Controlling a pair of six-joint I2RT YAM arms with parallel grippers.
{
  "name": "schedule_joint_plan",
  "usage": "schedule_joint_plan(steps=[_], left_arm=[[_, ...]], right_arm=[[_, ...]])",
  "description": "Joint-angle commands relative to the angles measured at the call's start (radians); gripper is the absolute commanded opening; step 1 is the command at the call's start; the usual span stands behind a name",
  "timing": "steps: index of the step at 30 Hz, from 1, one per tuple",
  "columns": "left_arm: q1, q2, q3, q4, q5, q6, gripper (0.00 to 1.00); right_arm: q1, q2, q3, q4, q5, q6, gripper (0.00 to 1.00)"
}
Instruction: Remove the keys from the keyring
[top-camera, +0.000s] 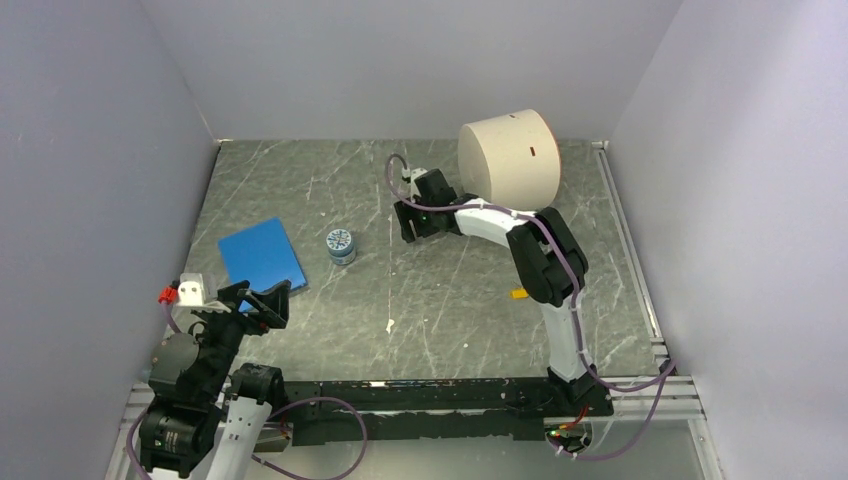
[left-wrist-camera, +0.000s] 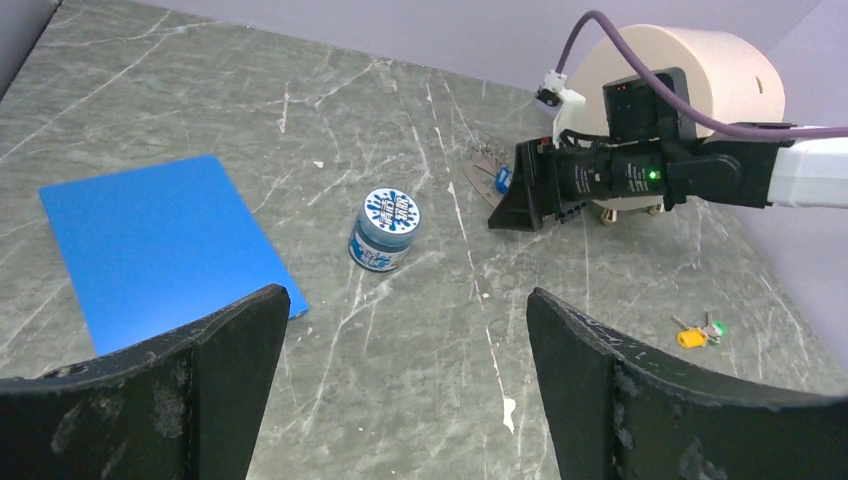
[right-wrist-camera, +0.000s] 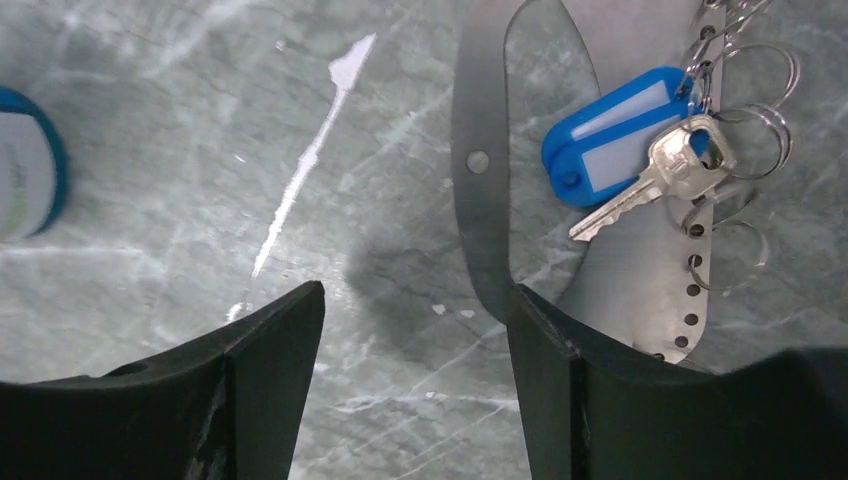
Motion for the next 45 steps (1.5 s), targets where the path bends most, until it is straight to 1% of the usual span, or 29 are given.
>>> schedule_joint_plan(steps=[1, 8, 13, 20, 30, 38, 42, 45], left_arm=[[0.009, -0.001, -0.002, 0.048, 0.022, 0.025, 0.94], [0.016, 0.004, -0.004, 0.05, 0.029, 0.028, 0.94], [0.018, 0.006, -0.004, 0.053, 0.037, 0.03, 0.94], [0.02, 0.009, -0.005, 0.054, 0.042, 0.029, 0.94], [0.02, 0.011, -0.005, 0.055, 0.049, 0.033, 0.94], [0.02, 0.012, -0.005, 0.055, 0.054, 0.033, 0.94], [0.02, 0.015, -0.005, 0.054, 0.054, 0.032, 0.94], [0.02, 0.016, -0.005, 0.054, 0.057, 0.033, 0.94]], right_arm=[[0.005, 0.016, 0.079, 0.018, -0.006, -0.006, 0.69], [0.005, 0.063, 0.107, -0.01, 0.009, -0.026, 0.59], [0.007, 0.053, 0.029, 0.019, 0.03, -0.018, 0.56], [0.022, 0.032, -0.069, 0.013, 0.063, -0.006, 0.52], [0.132, -0.081, -0.28, 0.003, 0.09, 0.056, 0.51], [0.22, -0.212, -0.455, -0.01, 0.07, 0.125, 0.52], [0.235, -0.305, -0.487, -0.032, 0.057, 0.125, 0.52], [0.235, -0.369, -0.459, -0.061, 0.078, 0.107, 0.52]])
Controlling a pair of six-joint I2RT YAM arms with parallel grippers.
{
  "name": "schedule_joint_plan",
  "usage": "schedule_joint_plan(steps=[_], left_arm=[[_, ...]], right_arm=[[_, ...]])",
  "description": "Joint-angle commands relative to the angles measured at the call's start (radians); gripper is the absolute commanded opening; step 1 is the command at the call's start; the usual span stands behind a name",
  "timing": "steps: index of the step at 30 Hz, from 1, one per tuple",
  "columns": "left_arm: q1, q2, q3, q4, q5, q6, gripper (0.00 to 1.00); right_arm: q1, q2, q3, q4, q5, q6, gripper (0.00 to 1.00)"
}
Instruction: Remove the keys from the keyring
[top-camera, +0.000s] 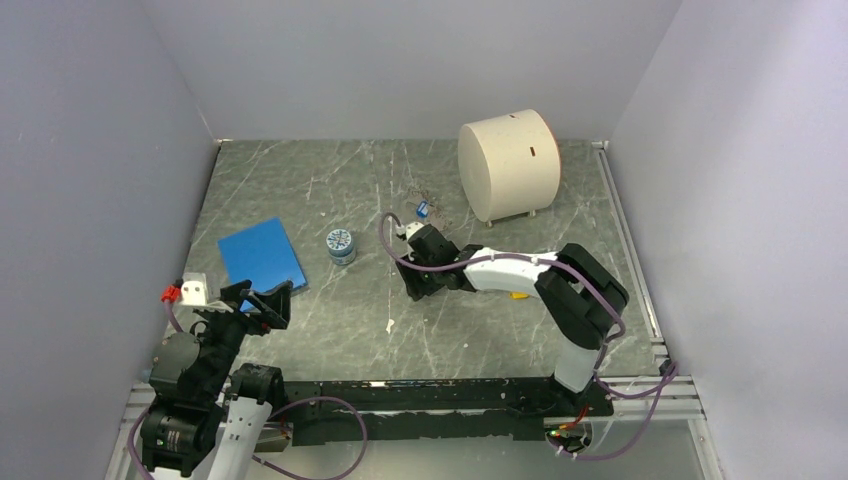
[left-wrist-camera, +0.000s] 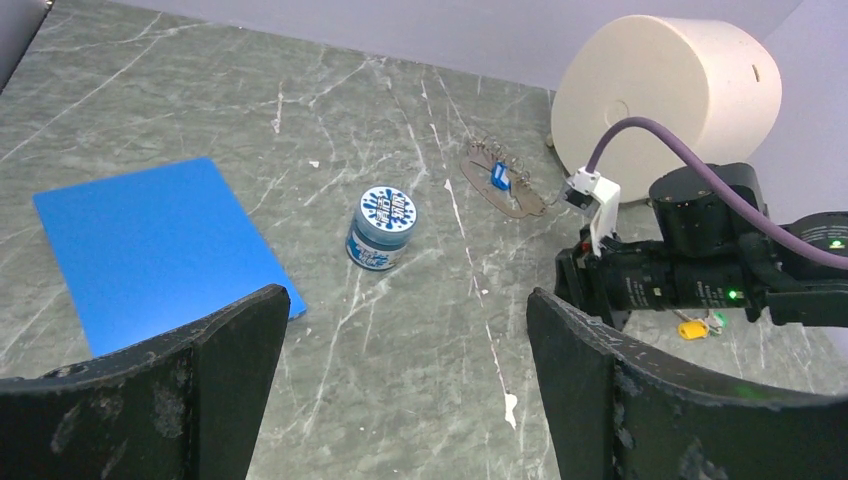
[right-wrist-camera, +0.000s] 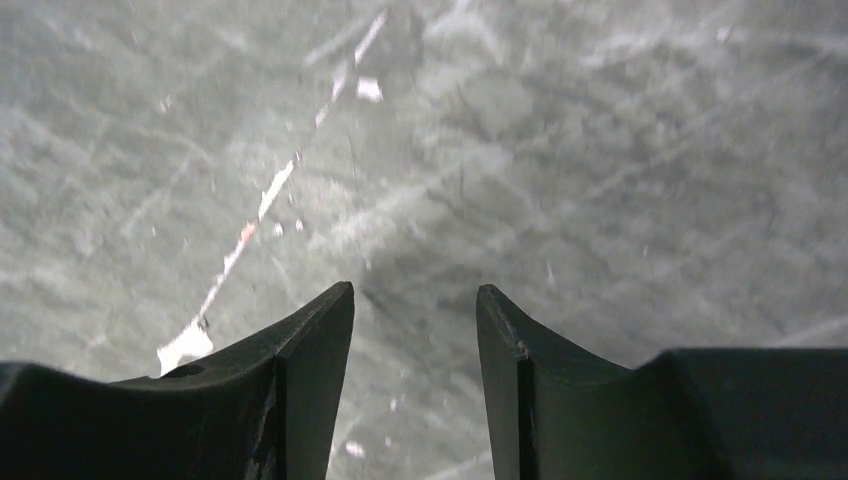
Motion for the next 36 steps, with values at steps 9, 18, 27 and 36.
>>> schedule_joint_plan(steps=[9, 18, 27, 36], left_arm=[[0.005, 0.015, 0.0, 0.051, 0.029, 0.019, 0.94], [0.004, 0.015, -0.002, 0.052, 0.036, 0.021, 0.94], [0.004, 0.013, -0.004, 0.055, 0.042, 0.022, 0.94], [0.004, 0.013, -0.004, 0.057, 0.044, 0.023, 0.94]], right_arm=[[-0.06, -0.071, 0.186, -0.184, 0.112, -0.096, 0.56], [-0.2, 0.122, 0.379, -0.1, 0.063, -0.157, 0.58], [-0.234, 0.306, 0.569, -0.123, 0.026, -0.191, 0.53], [-0.241, 0.393, 0.616, -0.151, 0.014, -0.189, 0.5]])
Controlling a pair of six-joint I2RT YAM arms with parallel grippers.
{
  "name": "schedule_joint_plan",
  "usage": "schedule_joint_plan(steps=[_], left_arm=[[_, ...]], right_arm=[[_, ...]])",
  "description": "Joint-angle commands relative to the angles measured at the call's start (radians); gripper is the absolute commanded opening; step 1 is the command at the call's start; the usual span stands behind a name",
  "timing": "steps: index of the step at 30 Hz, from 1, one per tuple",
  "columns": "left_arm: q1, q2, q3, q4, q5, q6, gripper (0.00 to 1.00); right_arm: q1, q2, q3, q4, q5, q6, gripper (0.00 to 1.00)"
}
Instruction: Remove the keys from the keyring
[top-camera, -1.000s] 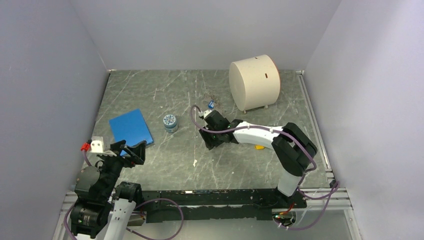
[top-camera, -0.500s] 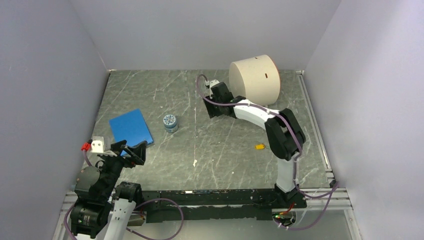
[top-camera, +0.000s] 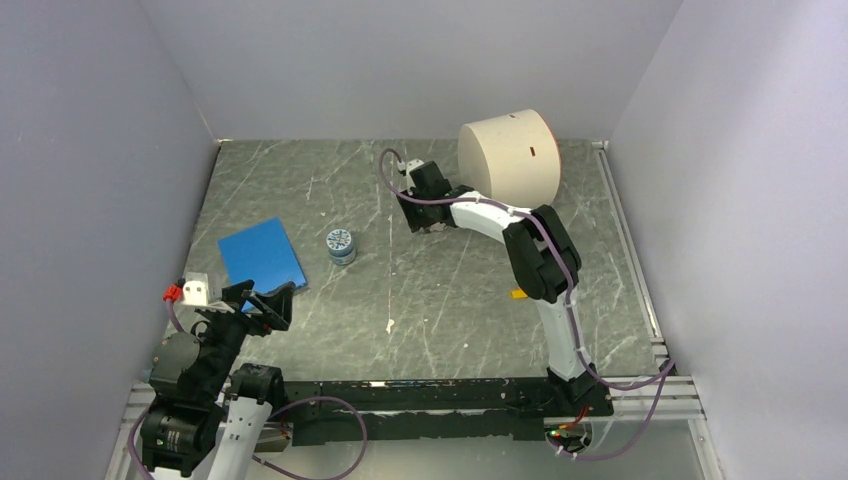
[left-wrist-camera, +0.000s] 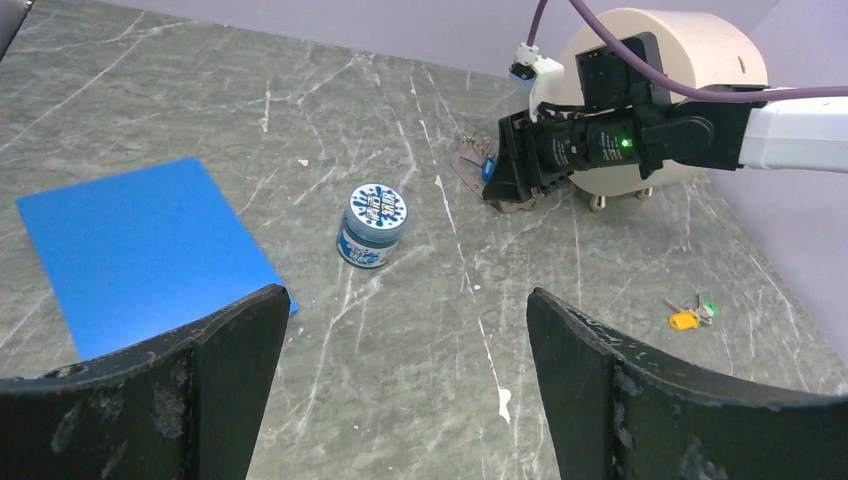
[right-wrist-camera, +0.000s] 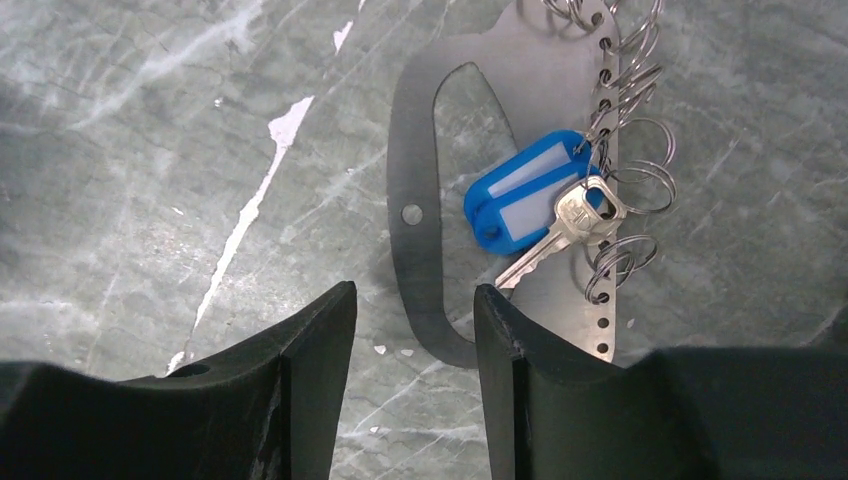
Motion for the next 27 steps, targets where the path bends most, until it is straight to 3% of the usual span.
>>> schedule_joint_plan(steps=[1, 10, 16, 27], left_arm=[[0.004, 0.014, -0.003, 0.055, 0.018, 0.021, 0.94], [0.004, 0.019, -0.003, 0.054, 0.019, 0.02, 0.94], [0.004, 0.016, -0.003, 0.056, 0.02, 0.021, 0.94], [0.004, 0.019, -0.003, 0.053, 0.02, 0.021, 0.94]], right_arm=[[-0.008, 0.019, 0.019, -0.004, -0.012, -0.006, 0.49], [-0.006, -0.013, -0.13, 0.018, -0.062, 0.053, 0.44], [0.015, -0.1, -0.338, 0.047, -0.06, 0.119, 0.42], [0.172, -0.26, -0.612, 0.049, -0.106, 0.224, 0.42]])
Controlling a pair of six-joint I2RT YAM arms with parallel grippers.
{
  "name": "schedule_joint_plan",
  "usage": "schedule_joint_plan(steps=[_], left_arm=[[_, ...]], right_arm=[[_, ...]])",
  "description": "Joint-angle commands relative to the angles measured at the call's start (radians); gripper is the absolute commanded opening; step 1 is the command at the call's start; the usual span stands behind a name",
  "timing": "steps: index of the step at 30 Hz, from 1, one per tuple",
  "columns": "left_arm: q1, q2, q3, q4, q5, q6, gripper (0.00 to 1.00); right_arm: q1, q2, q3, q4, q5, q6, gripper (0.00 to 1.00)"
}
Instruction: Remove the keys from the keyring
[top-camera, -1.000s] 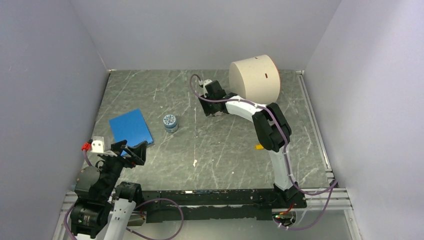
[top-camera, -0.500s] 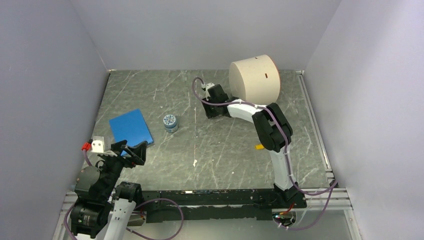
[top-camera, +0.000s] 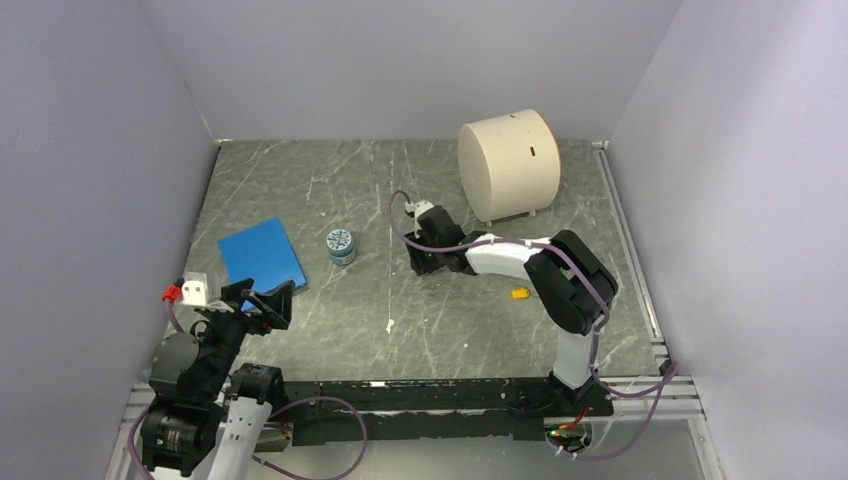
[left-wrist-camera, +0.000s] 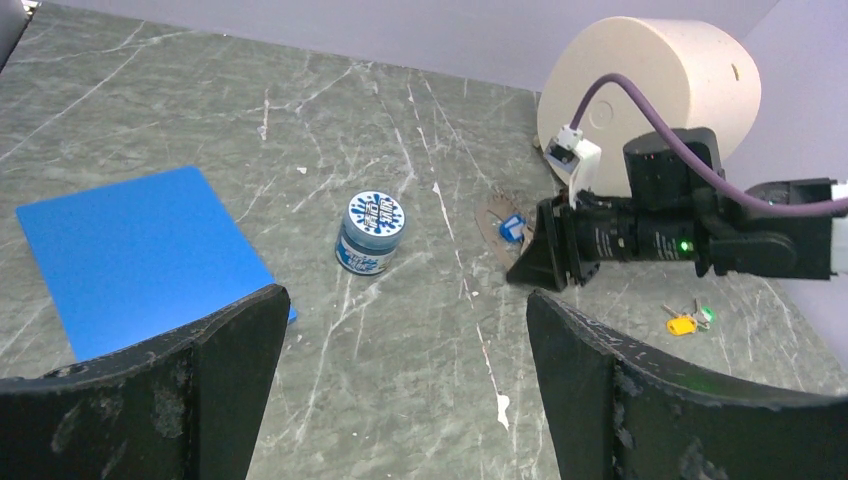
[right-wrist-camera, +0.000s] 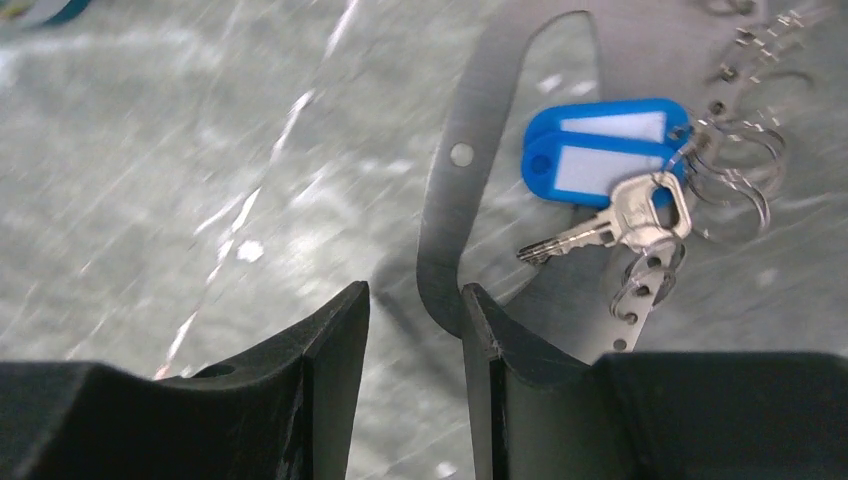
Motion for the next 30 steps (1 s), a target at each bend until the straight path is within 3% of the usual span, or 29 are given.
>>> schedule_joint_plan(steps=[1, 7, 13, 21, 26, 30], left_arm=[[0.004, 0.018, -0.003, 0.037, 0.021, 0.021, 0.94], [0.004, 0.01, -0.005, 0.039, 0.034, 0.021, 0.94], [0.004, -0.001, -0.002, 0.051, 0.077, 0.023, 0.94], [0.004, 0.042, -0.001, 0.056, 0.108, -0.006, 0.94], [0.004, 0.149, -0.006, 0.085, 0.225, -0.01, 0.94], [0.004, 0.24, -0.017, 0.145, 0.377, 0.0, 0.94]], right_arm=[[0.09, -0.001, -0.13, -0.166, -0.08, 0.106, 0.43], [0.221, -0.081, -0.204, -0.178, -0.083, 0.225, 0.43], [0.331, -0.189, -0.176, -0.233, -0.017, 0.271, 0.44], [0.342, -0.36, -0.119, -0.244, 0.057, 0.239, 0.51], [0.327, -0.461, -0.112, -0.276, 0.152, 0.184, 0.6], [0.244, -0.558, -0.195, -0.243, 0.167, 0.128, 0.64]])
